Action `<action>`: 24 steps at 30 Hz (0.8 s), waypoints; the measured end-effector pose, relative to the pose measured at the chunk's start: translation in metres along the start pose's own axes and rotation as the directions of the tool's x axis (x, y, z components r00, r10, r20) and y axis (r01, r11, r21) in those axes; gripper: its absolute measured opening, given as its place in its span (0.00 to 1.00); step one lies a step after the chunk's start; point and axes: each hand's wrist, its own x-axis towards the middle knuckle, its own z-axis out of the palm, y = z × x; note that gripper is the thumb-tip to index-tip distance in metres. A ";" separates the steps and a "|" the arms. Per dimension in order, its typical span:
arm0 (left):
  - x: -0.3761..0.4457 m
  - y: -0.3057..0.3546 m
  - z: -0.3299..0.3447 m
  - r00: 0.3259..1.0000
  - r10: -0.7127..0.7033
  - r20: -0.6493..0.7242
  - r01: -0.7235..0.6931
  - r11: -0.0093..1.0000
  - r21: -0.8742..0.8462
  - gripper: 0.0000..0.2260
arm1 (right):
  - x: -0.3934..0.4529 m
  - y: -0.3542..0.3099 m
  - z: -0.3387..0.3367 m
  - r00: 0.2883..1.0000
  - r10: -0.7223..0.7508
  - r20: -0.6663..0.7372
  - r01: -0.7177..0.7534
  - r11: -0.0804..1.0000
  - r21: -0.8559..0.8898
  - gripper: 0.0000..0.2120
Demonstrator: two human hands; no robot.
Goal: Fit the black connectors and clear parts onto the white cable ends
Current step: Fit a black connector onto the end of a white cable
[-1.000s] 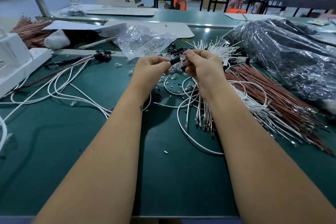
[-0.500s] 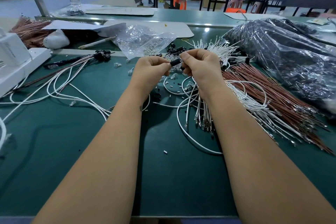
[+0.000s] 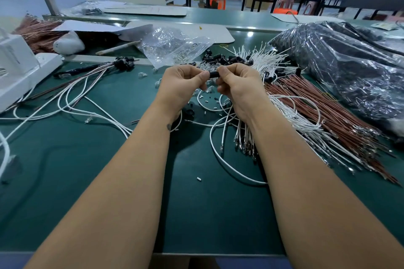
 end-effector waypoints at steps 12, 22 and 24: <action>0.002 -0.001 0.012 0.999 0.021 -0.038 -0.023 0.999 -0.046 0.08 | -0.002 -0.009 0.003 0.998 -0.028 0.050 0.008 0.933 0.359 0.11; 0.004 -0.003 0.015 1.000 0.017 -0.005 -0.018 0.999 -0.051 0.09 | -0.005 -0.011 0.007 0.986 -0.165 -0.010 0.165 0.986 0.026 0.04; 0.003 -0.002 0.016 1.000 0.006 -0.004 -0.007 0.997 -0.071 0.10 | -0.005 -0.008 0.008 0.964 -0.263 -0.038 0.256 0.957 -0.135 0.05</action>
